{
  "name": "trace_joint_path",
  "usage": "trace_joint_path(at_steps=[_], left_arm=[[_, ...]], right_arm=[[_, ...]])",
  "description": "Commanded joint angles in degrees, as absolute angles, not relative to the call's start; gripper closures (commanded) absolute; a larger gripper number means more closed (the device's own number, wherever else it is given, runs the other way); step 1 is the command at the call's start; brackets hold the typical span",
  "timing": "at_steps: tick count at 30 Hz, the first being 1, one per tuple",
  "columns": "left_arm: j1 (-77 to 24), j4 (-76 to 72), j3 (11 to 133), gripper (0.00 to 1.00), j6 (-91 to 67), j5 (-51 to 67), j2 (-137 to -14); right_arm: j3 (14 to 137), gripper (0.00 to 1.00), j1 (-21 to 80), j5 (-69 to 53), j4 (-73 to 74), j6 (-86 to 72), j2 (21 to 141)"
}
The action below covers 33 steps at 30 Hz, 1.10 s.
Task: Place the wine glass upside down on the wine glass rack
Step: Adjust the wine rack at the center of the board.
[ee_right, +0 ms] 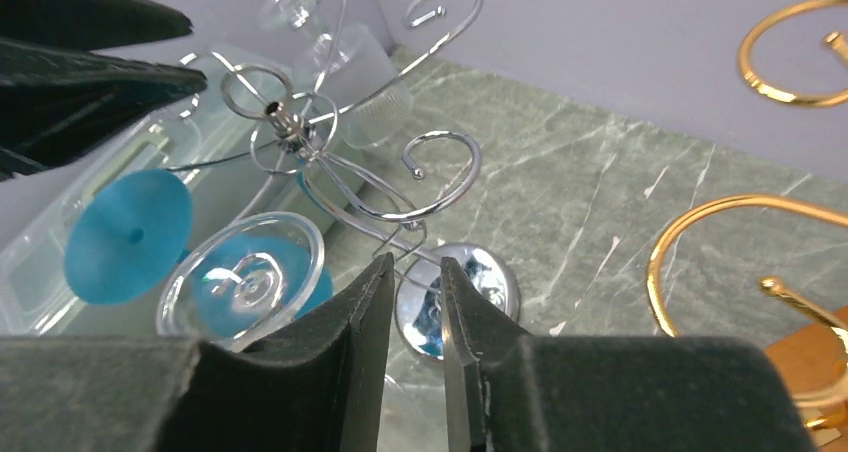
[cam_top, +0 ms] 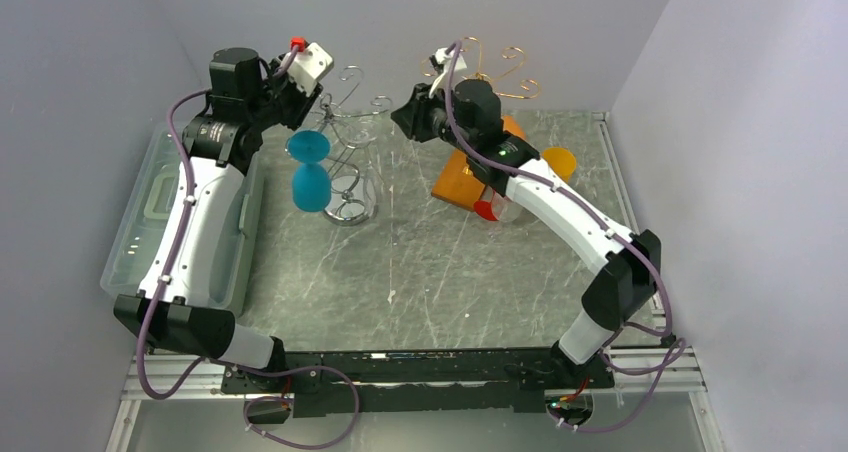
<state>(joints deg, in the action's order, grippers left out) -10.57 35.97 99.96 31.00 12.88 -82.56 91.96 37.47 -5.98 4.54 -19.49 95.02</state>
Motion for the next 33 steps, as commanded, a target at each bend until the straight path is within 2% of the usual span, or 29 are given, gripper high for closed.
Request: trace_joint_path(at_steps=[1,5,8,10,13,20,26,33], left_arm=[[-10.17,33.88,99.77,0.58,32.08,13.97,-80.71],[-10.12,34.55,99.82,0.57,31.91,14.24,-80.36],[-10.11,35.63,100.29,0.54,31.86,14.15,-79.87],[-10.12,36.97,101.05,0.5,31.69,13.71,-79.36],[-10.11,39.25,102.64,0.39,31.73,10.75,-78.49],[-9.22,46.29,105.81,0.28,35.69,0.2,-76.23],[-2.09,51.35,103.9,0.28,40.52,0.44,-76.06],[4.33,52.67,102.51,0.3,41.5,7.68,-78.18]], right_arm=[[94.8,0.71,37.18,-3.48,1.56,-18.43,91.05],[96.64,0.64,37.18,-3.42,1.93,-17.92,91.63],[99.13,0.5,37.09,-4.19,2.52,-17.93,93.91],[102.0,0.41,36.99,-4.53,3.56,-17.93,95.96],[105.19,0.37,36.68,-5.17,4.53,-18.09,99.0],[107.53,0.37,35.88,-6.18,4.06,-18.96,103.22],[108.33,0.42,35.51,-7.84,3.51,-20.05,104.81],[108.53,0.47,35.42,-9.25,3.46,-21.39,105.78]])
